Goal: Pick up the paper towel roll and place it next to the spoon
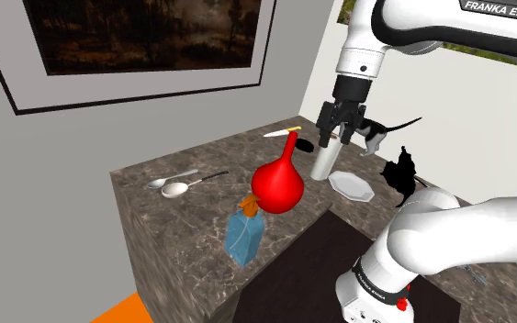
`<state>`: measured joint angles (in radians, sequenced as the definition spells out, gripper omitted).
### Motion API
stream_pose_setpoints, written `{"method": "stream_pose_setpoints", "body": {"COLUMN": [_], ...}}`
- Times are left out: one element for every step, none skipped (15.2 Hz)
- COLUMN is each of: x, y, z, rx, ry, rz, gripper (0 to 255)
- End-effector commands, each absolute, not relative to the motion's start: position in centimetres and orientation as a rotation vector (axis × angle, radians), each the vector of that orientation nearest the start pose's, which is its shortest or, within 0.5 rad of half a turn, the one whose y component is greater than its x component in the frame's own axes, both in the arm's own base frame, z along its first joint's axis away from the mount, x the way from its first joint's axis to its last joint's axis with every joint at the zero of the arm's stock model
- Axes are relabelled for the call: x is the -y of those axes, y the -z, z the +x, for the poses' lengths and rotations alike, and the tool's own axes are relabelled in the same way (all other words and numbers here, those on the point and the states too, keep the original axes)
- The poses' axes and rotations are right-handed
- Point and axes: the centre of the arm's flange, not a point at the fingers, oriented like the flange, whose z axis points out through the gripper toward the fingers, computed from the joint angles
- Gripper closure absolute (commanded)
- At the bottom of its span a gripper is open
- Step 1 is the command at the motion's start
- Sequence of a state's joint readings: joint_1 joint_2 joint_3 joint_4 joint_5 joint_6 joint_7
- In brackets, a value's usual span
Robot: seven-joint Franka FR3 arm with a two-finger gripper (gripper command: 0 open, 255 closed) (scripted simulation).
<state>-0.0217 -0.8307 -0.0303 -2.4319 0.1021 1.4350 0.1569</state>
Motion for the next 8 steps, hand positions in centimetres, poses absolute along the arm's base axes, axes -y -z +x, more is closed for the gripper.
{"method": "stream_pose_setpoints", "body": {"x": [0.5, 1.6, 2.7, 3.9, 5.0, 6.2, 7.3, 8.5], "y": [-55.9, -55.4, -54.9, -54.4, -53.9, -53.5, -53.0, -52.6], "z": [27.8, 28.0, 28.2, 28.4, 28.6, 28.8, 29.0, 29.3], "rx": [-0.289, -0.284, -0.28, -0.275, -0.271, -0.267, -0.262, -0.258], "ry": [-0.262, -0.253, -0.244, -0.234, -0.225, -0.216, -0.207, -0.197], "rz": [-3.002, -3.006, -3.009, -3.013, -3.017, -3.02, -3.024, -3.027], "gripper": [0, 0, 0, 0, 0, 0, 0, 0]}}
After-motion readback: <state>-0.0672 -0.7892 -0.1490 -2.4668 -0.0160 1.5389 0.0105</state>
